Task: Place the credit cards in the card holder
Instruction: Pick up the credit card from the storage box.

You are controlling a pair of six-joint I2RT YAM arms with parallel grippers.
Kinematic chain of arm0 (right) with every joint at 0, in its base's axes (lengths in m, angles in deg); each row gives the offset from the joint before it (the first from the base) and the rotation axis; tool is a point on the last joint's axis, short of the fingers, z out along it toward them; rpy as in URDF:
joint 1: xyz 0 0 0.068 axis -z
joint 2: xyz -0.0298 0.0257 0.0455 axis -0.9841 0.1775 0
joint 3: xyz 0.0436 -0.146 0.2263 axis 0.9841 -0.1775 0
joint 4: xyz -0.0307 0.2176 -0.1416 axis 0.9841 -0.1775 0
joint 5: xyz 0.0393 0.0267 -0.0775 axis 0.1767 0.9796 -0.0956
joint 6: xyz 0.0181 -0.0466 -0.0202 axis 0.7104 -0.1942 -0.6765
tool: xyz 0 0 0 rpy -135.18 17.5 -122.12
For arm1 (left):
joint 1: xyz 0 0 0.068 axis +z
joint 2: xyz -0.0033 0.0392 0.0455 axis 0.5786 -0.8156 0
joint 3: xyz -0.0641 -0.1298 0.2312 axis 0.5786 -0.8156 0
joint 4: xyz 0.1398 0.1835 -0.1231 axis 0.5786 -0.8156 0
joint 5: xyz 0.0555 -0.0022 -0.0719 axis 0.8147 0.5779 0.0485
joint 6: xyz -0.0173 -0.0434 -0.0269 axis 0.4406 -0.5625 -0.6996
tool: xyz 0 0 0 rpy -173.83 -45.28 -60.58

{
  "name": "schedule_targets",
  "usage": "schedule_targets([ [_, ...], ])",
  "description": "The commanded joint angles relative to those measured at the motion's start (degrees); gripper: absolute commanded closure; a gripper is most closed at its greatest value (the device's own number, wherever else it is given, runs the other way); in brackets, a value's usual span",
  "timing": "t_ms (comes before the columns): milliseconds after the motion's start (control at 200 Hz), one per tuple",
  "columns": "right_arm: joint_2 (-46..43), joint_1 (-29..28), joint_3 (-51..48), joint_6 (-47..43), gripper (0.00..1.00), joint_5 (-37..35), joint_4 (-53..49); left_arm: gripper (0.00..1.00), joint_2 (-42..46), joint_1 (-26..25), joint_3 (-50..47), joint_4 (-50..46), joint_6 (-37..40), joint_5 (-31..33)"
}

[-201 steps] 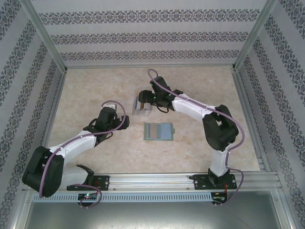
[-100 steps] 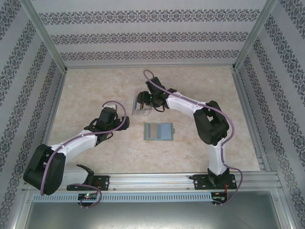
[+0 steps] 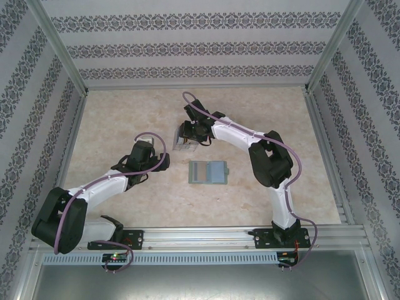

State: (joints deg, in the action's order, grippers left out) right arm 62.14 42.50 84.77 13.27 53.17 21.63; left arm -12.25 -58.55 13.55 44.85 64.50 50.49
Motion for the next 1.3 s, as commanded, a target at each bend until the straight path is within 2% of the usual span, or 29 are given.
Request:
schedule_targets([
  [0,1.1,0.4,0.8,1.6,0.55,5.4,1.8,0.00,-0.6,-0.3,1.3,-1.1,-0.2,0.1],
  [80,0.1,1.2,-0.8,2.1,0.59,8.9,5.7,0.00,-0.6,-0.3,1.4,-1.4,-0.2,0.1],
  [300,-1.2,2.2,-1.0,1.2,0.59,11.5,7.6,0.00,-0.8,-0.3,1.4,-1.1,-0.2,0.1],
  [480,-0.6,2.8,-1.8,1.8,0.65,12.3,7.7,0.00,-1.5,-0.3,1.8,-1.4,-0.3,-0.4],
  [600,-0.9,2.9,-2.3,1.4,0.77,12.0,7.7,0.00,-1.9,-0.3,1.9,-1.3,-0.3,-0.3],
  [704,-1.0,3.0,-2.0,0.9,0.94,11.9,7.1,0.00,-2.1,-0.3,2.0,-1.4,-0.3,-0.4],
  [789,-1.7,3.1,-2.2,0.3,1.00,11.0,6.7,0.00,-2.4,-0.3,2.3,-1.6,-0.3,-0.3],
  [1294,-7.4,3.1,-5.8,-2.9,1.00,6.3,4.3,0.00,-2.6,-0.3,2.5,-2.0,-0.4,-0.2],
])
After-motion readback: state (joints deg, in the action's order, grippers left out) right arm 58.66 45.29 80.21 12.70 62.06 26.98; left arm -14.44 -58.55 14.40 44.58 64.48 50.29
